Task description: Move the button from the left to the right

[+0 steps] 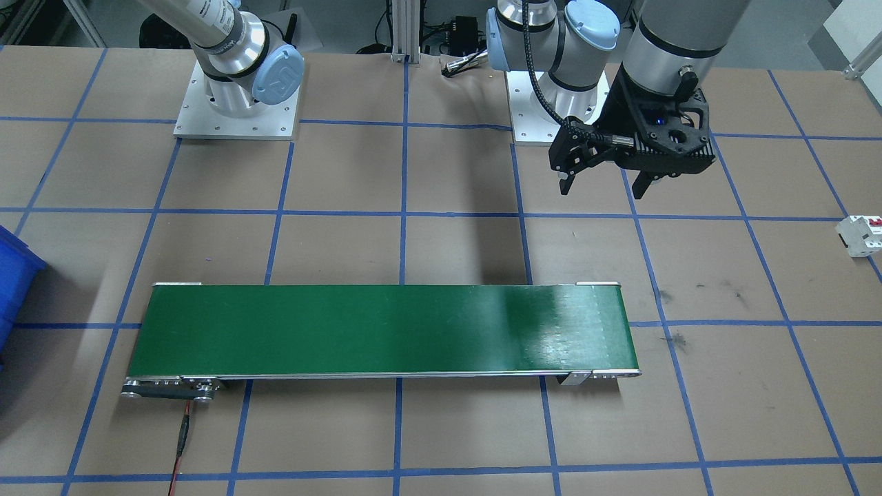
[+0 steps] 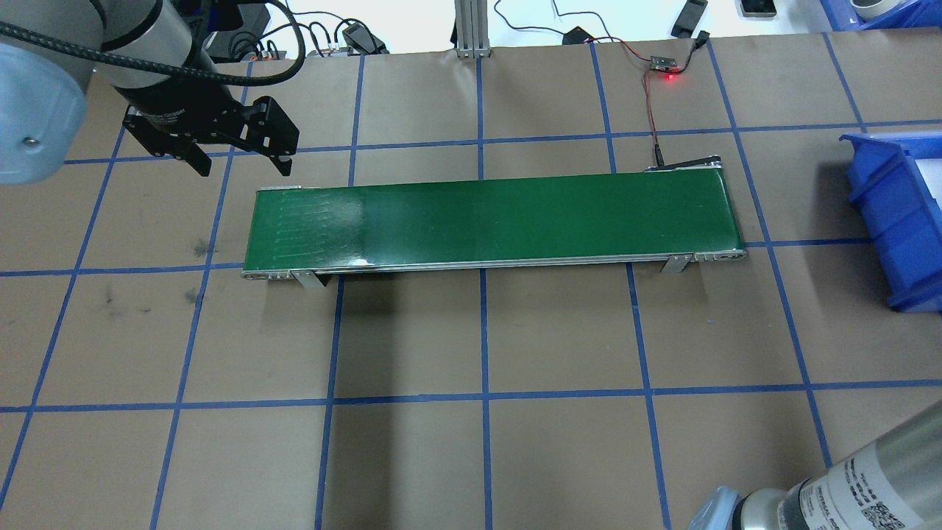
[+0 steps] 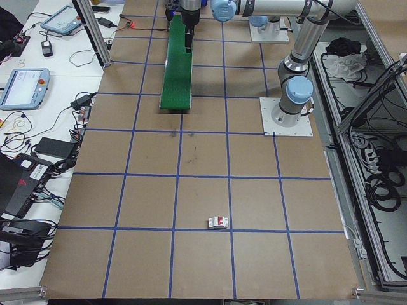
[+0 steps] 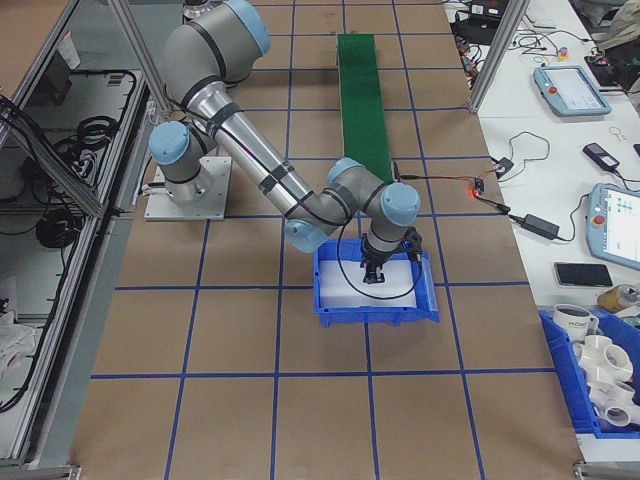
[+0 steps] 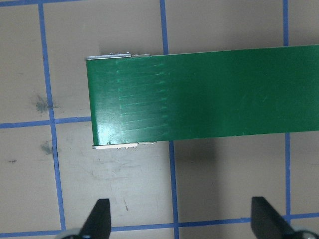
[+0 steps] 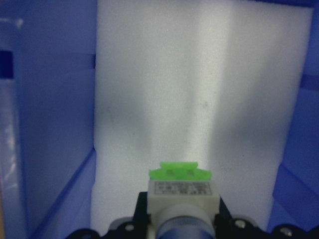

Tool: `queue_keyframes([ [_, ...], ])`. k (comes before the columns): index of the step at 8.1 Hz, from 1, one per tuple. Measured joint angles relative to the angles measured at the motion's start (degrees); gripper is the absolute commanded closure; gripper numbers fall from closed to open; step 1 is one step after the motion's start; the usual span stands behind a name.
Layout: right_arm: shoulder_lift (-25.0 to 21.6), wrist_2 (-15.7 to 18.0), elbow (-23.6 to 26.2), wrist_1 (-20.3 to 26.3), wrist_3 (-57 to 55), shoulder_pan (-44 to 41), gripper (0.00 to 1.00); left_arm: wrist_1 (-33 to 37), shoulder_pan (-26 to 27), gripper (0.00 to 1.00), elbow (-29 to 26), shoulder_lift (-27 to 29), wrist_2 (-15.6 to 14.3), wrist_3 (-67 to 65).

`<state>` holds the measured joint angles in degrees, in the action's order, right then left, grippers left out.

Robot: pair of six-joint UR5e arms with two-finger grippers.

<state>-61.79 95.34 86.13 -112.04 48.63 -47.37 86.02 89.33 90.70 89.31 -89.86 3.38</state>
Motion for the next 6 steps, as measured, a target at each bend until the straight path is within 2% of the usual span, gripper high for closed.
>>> queue_keyframes([
  [4, 2.83, 0.25, 0.32, -2.11, 0.70, 0.78, 0.57, -1.59, -0.02, 0.00, 0.00, -0.51, -0.05, -0.04],
  [5, 3.08, 0.25, 0.40, -2.48, 0.74, 0.83, 0.42, -1.73, -0.03, 0.00, 0.02, -0.62, -0.05, -0.04],
  [6, 3.23, 0.21, 0.56, -2.64, 0.84, 0.85, 0.15, -1.79, -0.03, 0.00, 0.10, -0.67, -0.05, -0.04],
])
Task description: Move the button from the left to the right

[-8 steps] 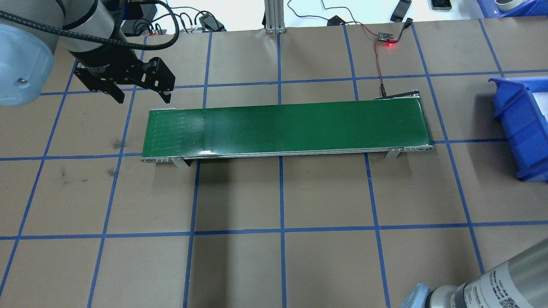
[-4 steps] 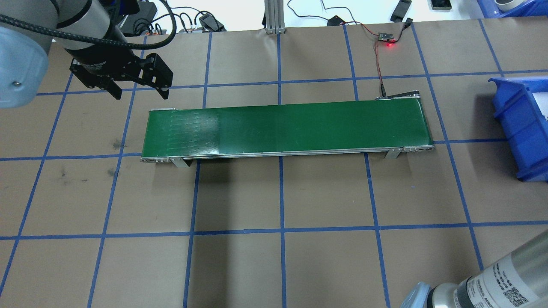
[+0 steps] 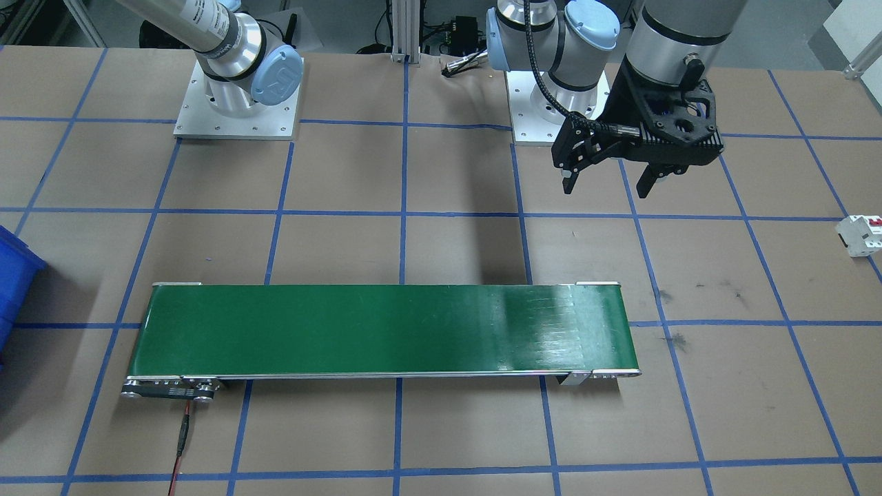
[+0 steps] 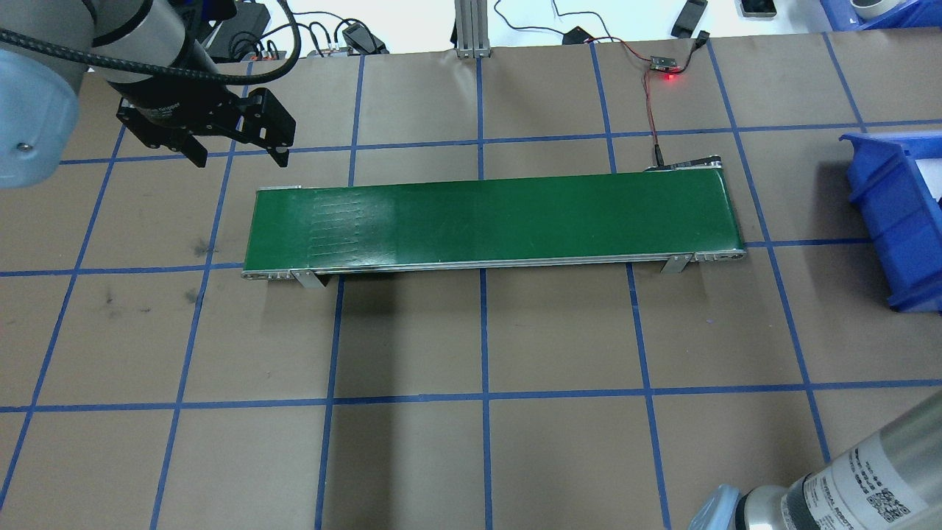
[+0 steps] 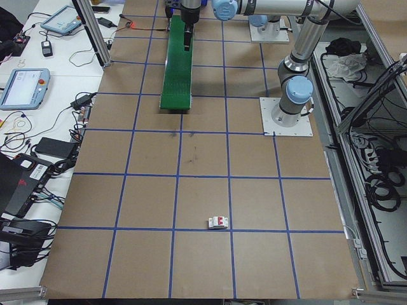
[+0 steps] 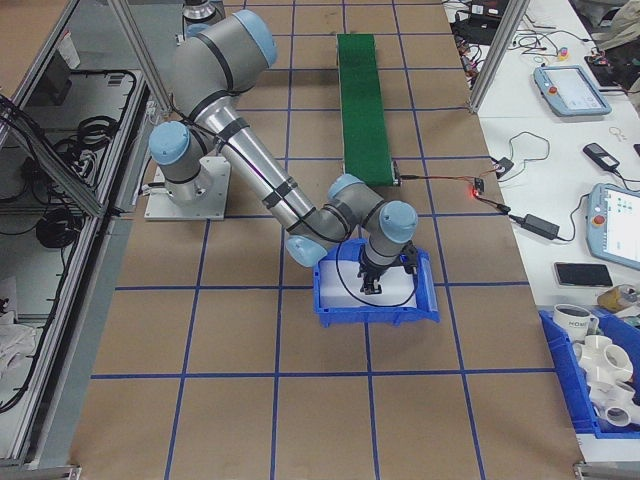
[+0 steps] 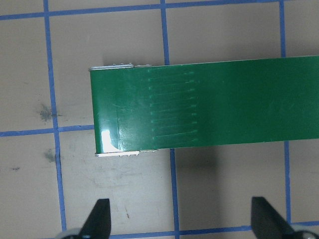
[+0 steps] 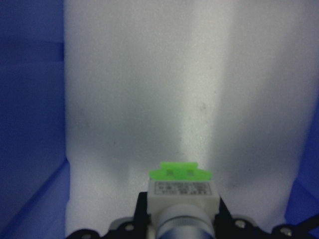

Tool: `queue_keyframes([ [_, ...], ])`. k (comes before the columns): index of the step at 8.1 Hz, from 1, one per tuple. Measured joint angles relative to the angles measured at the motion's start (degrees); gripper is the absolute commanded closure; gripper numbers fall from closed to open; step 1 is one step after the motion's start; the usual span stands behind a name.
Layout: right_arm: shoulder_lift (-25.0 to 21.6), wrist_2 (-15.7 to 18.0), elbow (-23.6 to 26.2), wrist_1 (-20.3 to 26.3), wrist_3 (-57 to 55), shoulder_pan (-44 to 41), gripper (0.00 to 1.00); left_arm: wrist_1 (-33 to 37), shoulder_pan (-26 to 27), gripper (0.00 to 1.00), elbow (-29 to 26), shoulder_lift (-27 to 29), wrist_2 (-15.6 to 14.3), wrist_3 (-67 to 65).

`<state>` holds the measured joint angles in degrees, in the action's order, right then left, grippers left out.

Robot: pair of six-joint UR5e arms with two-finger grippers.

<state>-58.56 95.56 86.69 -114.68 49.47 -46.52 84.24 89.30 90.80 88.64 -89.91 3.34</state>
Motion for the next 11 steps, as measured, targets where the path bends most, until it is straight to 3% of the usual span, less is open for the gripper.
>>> queue_keyframes([
  [1, 0.06, -0.16, 0.16, -0.07, 0.55, 0.02, 0.02, -0.03, 0.00, 0.00, 0.03, -0.02, 0.00, -0.01],
  [7, -1.30, -0.64, 0.24, -0.59, 3.87, 0.98, 0.00, -0.04, 0.03, 0.00, 0.07, -0.05, 0.00, -0.26],
  [9, -6.09, -0.81, 0.23, 2.20, 5.50, 1.21, 0.00, -0.04, 0.05, 0.00, 0.08, -0.05, 0.00, -0.26],
  [11, -13.99, -3.30, 0.27, 8.53, 4.20, 0.72, 0.00, -0.04, 0.03, 0.00, 0.08, -0.05, 0.00, -0.27],
])
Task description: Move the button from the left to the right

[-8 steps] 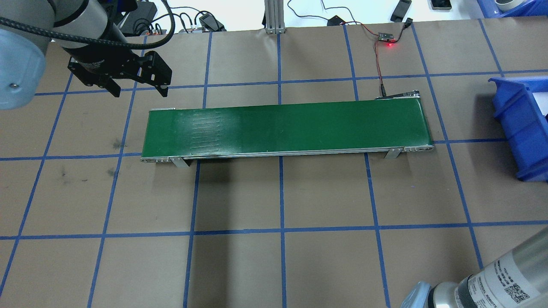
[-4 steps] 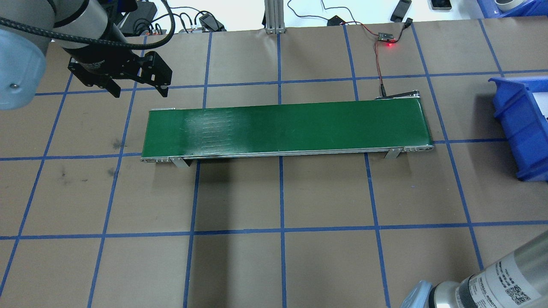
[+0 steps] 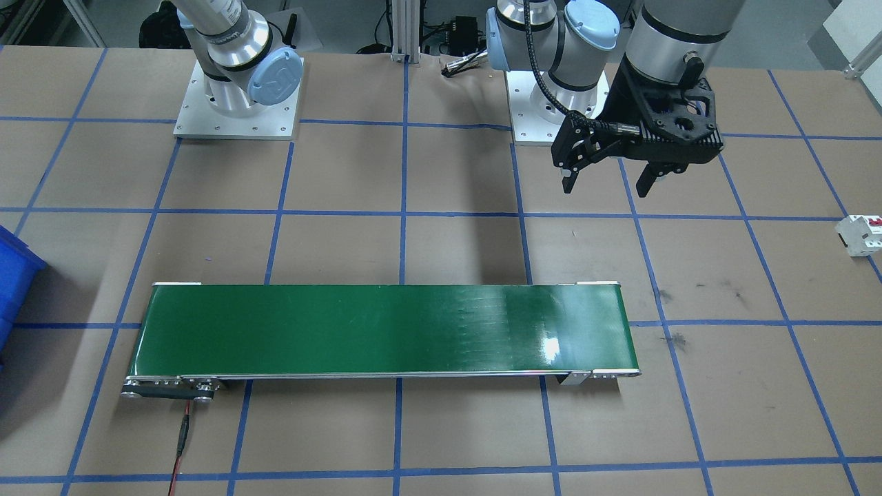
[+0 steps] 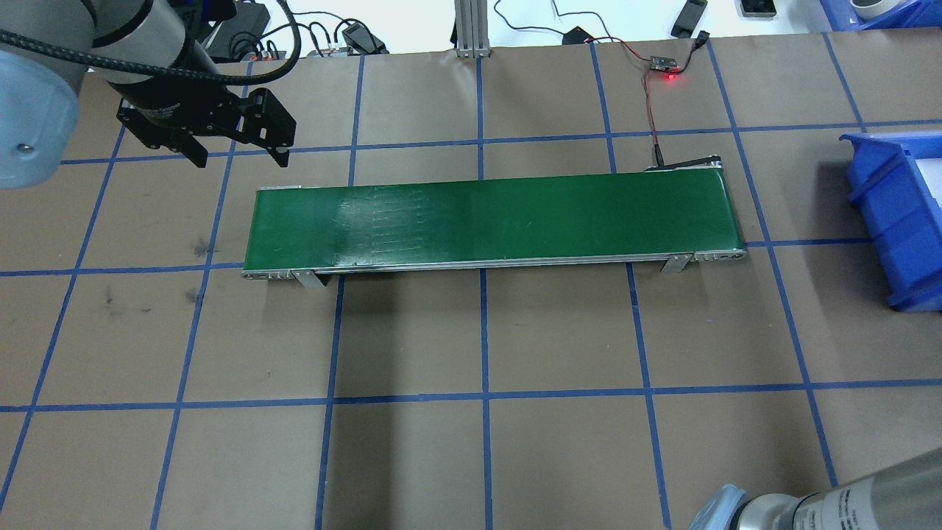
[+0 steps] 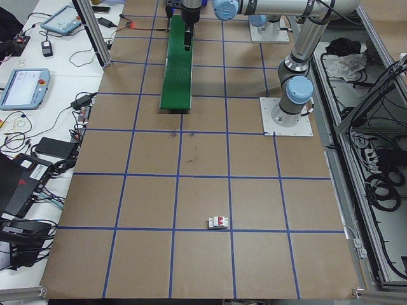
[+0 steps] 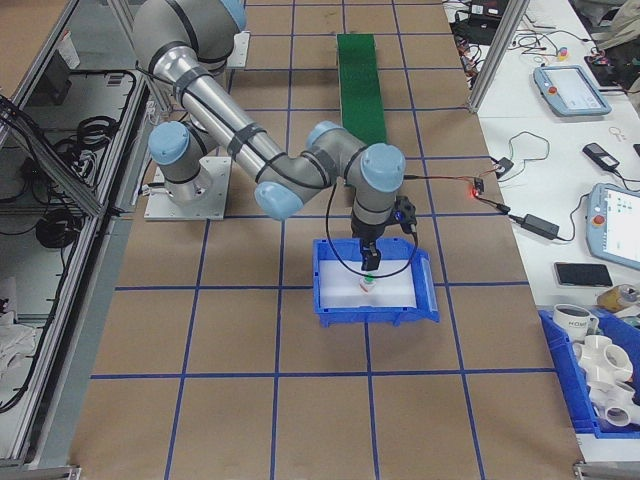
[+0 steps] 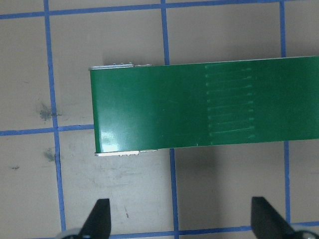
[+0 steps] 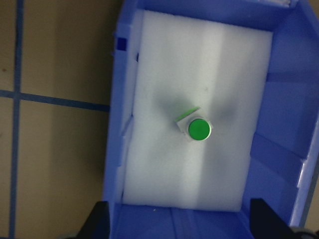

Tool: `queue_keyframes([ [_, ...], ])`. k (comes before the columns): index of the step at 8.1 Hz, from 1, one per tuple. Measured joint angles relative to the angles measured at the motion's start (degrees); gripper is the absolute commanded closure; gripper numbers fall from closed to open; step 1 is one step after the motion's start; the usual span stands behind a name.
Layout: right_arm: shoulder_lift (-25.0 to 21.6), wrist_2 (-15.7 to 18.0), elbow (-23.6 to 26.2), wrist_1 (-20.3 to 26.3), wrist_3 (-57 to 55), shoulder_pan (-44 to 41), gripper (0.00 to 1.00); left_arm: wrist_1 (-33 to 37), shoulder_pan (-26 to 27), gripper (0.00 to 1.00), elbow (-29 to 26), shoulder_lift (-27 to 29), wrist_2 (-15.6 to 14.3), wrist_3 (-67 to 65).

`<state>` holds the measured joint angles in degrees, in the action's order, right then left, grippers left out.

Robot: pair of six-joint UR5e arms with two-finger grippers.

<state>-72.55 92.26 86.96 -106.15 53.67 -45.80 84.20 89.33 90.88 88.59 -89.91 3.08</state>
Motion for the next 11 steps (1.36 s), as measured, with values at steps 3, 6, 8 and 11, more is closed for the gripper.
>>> queue_keyframes([
  [3, -11.73, -2.45, 0.05, 12.16, -17.05, -9.20, 0.00, 0.00, 0.04, 0.00, 0.00, 0.00, 0.00, 0.00],
  [6, -18.18, -3.49, 0.12, 17.01, -35.61, -23.72, 0.00, -0.03, 0.00, 0.00, -0.03, 0.00, 0.00, 0.00],
  [8, -19.66, -3.59, 0.10, 16.95, -46.47, -32.84, 0.00, -0.01, 0.00, 0.00, -0.08, 0.00, 0.00, -0.07],
  [11, -19.99, -3.52, 0.06, 16.55, -55.60, -40.66, 0.00, -0.03, 0.04, 0.00, -0.09, 0.00, 0.00, -0.09],
])
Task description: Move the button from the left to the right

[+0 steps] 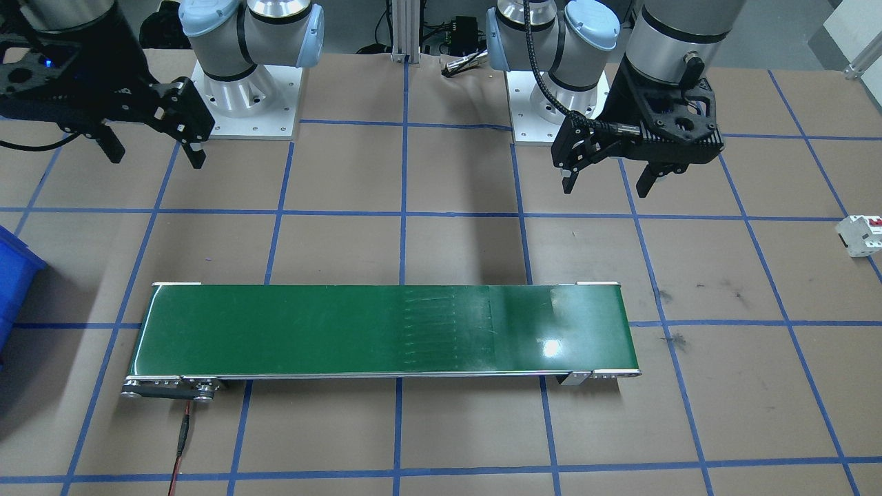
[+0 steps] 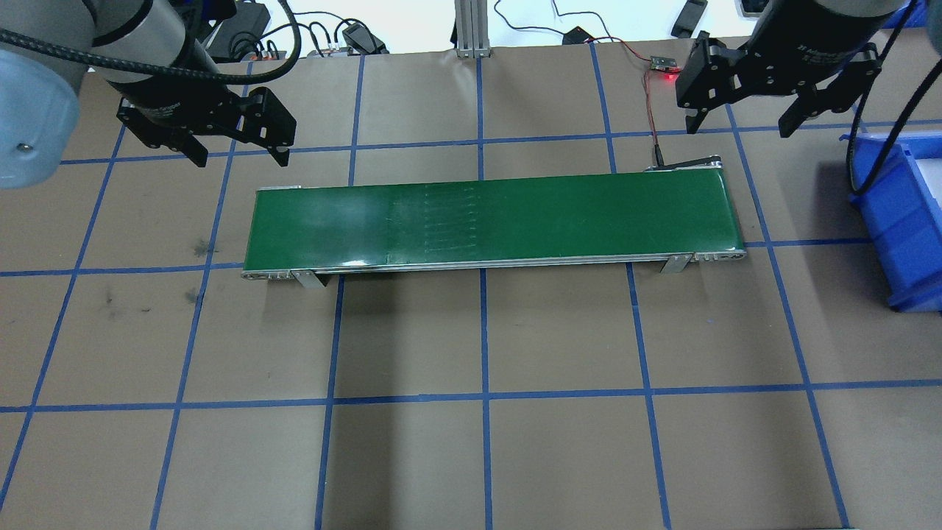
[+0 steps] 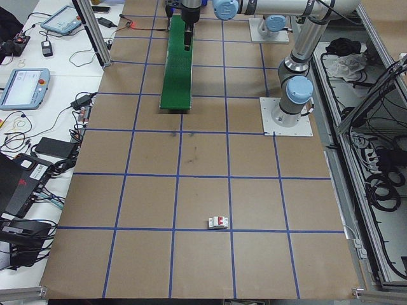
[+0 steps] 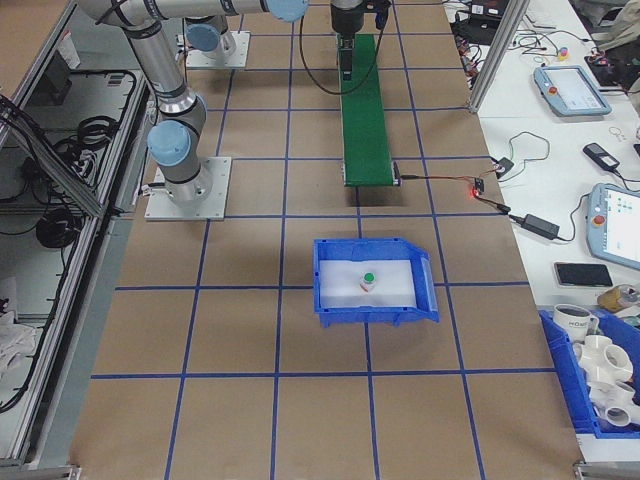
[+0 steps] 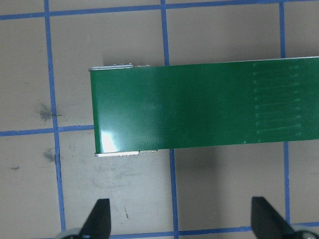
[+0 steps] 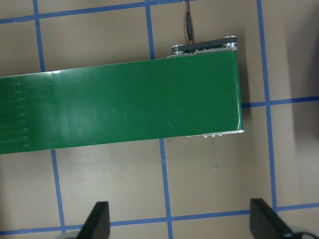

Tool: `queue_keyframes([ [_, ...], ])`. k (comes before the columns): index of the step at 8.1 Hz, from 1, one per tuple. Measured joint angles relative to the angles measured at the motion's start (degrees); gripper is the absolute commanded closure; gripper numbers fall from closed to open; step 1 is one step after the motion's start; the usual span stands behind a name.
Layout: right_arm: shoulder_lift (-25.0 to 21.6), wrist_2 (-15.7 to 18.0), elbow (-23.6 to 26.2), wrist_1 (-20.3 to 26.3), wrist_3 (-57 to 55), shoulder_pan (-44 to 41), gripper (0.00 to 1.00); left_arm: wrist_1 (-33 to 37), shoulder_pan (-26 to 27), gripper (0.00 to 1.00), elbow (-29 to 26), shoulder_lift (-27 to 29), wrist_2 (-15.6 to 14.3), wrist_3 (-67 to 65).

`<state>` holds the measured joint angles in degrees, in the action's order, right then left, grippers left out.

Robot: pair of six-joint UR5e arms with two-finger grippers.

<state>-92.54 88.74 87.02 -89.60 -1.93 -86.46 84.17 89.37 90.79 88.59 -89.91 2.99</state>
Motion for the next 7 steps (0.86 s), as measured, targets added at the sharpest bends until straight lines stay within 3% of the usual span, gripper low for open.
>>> queue_keyframes([
  [7, 0.41, 0.32, 0.01, -0.02, -0.45, -0.91, 0.00, -0.04, -0.07, 0.00, 0.00, 0.00, 0.03, 0.00],
])
